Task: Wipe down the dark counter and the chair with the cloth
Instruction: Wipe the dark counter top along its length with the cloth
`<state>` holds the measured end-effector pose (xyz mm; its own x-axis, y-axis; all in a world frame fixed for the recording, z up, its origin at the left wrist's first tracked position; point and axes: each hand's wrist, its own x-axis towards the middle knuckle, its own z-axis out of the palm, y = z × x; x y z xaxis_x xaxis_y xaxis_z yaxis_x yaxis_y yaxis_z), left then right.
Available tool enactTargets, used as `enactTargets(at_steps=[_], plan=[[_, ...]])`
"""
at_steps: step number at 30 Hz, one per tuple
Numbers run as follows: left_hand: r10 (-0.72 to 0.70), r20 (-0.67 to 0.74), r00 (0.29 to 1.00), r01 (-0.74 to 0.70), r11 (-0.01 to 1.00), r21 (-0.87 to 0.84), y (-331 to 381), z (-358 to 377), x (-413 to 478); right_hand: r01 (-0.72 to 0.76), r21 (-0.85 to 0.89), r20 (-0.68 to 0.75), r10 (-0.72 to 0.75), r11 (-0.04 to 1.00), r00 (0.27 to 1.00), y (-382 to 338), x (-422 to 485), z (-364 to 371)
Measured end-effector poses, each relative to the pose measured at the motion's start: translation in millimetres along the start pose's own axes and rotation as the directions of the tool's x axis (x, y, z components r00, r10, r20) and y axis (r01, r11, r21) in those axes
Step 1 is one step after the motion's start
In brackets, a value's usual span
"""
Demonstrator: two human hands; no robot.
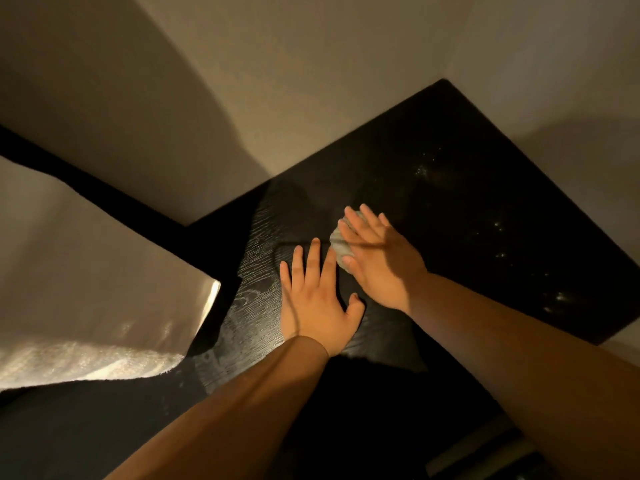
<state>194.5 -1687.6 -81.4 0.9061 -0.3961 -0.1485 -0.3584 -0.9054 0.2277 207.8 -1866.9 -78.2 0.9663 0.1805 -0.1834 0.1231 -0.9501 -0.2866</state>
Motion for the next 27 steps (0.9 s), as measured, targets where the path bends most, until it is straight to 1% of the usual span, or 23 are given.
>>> enactTargets(at_steps=[2,3,4,6,7,8,9,13,17,20,21,22,24,26,27], plan=[[-0.002,0.024,1.000,0.003,1.000,-0.007,0.6,-1.0,-0.2,0.066,-0.037,0.017,-0.065,0.997,0.998,13.9,7.3,-4.7],[-0.003,0.034,0.999,0.003,1.000,-0.004,0.6,-1.2,0.2,0.057,-0.065,0.007,-0.057,0.996,0.998,20.7,15.9,-8.2],[-0.005,0.040,0.999,0.005,1.000,-0.002,0.5,-1.1,0.5,0.006,-0.073,0.013,-0.005,0.997,1.000,25.8,26.3,-13.0],[-0.006,0.039,0.999,0.006,1.000,-0.002,0.9,-2.4,0.3,-0.180,-0.069,0.038,0.183,0.981,0.982,26.4,43.0,-21.1],[-0.008,0.039,0.999,0.008,1.000,-0.004,0.9,-2.9,0.4,-0.255,-0.061,0.009,0.256,0.965,0.967,22.7,45.5,-20.2],[-0.009,0.043,0.999,0.009,1.000,-0.006,1.0,-3.4,0.7,-0.288,-0.042,-0.025,0.287,0.957,0.958,17.3,44.4,-17.7],[-0.009,0.045,0.999,0.009,1.000,-0.008,1.1,-3.5,0.7,-0.281,-0.023,-0.039,0.280,0.959,0.959,12.8,39.4,-14.5],[-0.003,0.017,1.000,0.004,1.000,-0.026,-0.2,-1.7,0.8,-0.102,0.005,-0.033,0.102,0.995,0.994,6.1,8.8,-5.0],[-0.004,0.000,1.000,0.004,0.999,-0.044,-2.2,-0.5,1.1,-0.021,-0.012,-0.027,0.020,1.000,0.999,6.1,-2.9,-3.6],[-0.008,-0.016,1.000,0.006,0.995,-0.103,-4.0,-3.4,0.4,0.010,-0.073,0.012,-0.009,0.997,1.000,16.7,11.2,-9.4],[-0.018,-0.032,0.999,0.013,0.989,-0.146,-3.8,-5.0,0.8,-0.022,-0.094,0.029,0.024,0.995,0.999,21.0,19.9,-12.1],[-0.033,-0.056,0.998,0.021,0.979,-0.202,-4.5,-7.3,2.3,-0.085,-0.110,0.030,0.089,0.990,0.996,23.2,28.4,-15.7],[-0.046,-0.114,0.992,0.012,0.960,-0.278,-13.0,-14.7,13.6,-0.262,-0.099,-0.037,0.259,0.960,0.965,24.4,42.4,-21.8],[-0.033,-0.120,0.992,0.007,0.977,-0.215,-29.8,-25.7,40.4,-0.422,-0.022,-0.106,0.418,0.906,0.902,18.8,50.2,-22.1],[-0.028,-0.106,0.994,0.011,0.988,-0.157,-40.4,-30.4,56.6,-0.442,0.005,-0.097,0.440,0.897,0.893,12.3,51.2,-22.3]])
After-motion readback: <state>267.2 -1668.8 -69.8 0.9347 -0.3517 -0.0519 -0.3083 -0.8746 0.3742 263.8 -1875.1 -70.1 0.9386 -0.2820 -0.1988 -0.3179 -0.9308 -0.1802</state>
